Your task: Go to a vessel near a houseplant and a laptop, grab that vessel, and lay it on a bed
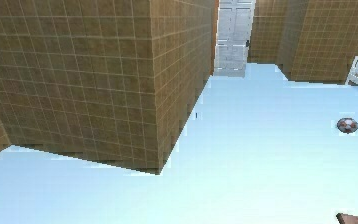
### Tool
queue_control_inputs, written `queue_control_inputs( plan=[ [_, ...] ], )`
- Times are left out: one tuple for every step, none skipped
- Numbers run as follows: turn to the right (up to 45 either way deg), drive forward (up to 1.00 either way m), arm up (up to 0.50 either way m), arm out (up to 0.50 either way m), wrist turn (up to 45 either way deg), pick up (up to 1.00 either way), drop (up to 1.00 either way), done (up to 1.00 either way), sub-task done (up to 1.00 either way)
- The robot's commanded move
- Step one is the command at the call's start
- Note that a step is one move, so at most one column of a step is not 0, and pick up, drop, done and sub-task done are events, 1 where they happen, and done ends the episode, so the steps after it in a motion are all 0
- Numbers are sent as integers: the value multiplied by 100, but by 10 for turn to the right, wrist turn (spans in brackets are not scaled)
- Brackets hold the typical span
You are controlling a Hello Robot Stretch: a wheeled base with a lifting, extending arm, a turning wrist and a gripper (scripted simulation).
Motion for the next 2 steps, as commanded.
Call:
queue_control_inputs(
  plan=[
    [0,0,0,0,-450,0,0,0,0],
    [0,0,0,0,-300,0,0,0,0]
  ],
)
